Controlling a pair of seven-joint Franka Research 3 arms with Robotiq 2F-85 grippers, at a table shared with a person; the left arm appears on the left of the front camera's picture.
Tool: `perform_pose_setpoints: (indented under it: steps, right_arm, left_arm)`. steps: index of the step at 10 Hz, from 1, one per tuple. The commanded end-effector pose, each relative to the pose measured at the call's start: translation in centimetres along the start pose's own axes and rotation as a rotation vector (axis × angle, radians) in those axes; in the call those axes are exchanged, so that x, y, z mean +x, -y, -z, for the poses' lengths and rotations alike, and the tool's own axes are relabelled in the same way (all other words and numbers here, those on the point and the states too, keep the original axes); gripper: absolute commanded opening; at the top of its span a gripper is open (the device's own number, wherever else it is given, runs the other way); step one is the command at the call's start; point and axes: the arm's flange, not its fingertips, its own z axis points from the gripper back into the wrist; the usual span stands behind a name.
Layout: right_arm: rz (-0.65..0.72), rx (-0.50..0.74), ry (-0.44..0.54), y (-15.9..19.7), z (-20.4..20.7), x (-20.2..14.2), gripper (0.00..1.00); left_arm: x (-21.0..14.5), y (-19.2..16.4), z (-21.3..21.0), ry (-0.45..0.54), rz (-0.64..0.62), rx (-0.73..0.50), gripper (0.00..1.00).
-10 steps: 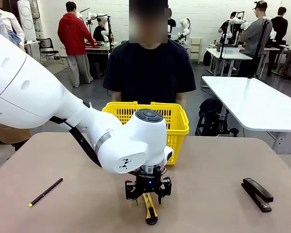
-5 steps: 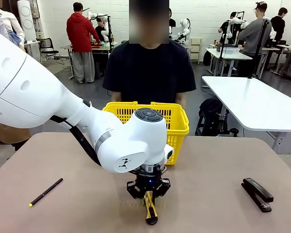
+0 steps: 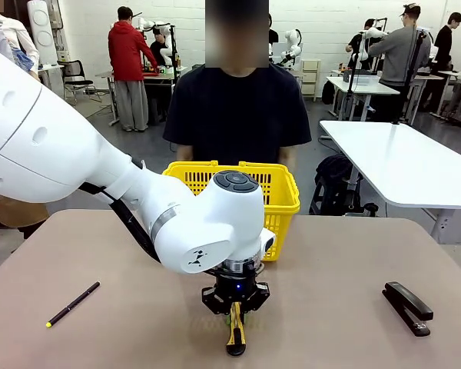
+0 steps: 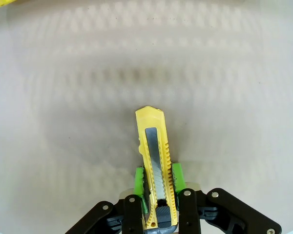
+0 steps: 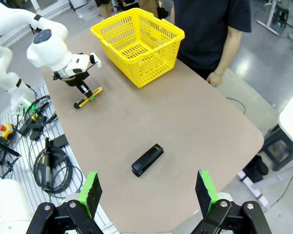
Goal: Place the items the person wants into the basket.
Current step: Pick up the item the person points to and place it in the Market Basket.
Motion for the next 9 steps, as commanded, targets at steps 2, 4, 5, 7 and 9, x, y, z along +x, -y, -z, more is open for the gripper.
perform_pose_setpoints:
  steps: [2, 4, 5, 7, 9]
  right_arm:
    - [-0.007, 0.005, 0.011, 0.1, -0.1, 0.0, 1.0]
    - [-0.007, 0.005, 0.011, 0.1, -0.1, 0.0, 1.0]
    - [-0.007, 0.005, 0.011, 0.1, -0.1, 0.0, 1.0]
    - [-0.007, 0.005, 0.011, 0.1, -0.1, 0.0, 1.0]
    - [-0.007, 0.005, 0.011, 0.1, -0.1, 0.0, 1.0]
  left_arm:
    - [0.5, 0.4, -2.5, -0.037, 0.08, 0.02, 0.23]
    - [1.1, 0.0, -9.5, -0.032, 0.179, 0.003, 0.23]
    - [1.1, -0.3, -13.2, -0.012, 0.233, 0.001, 0.23]
    - [2.0, -0.4, -19.5, -0.033, 0.346, -0.026, 0.23]
    - [2.7, 0.1, -23.9, -0.03, 0.392, -0.052, 0.23]
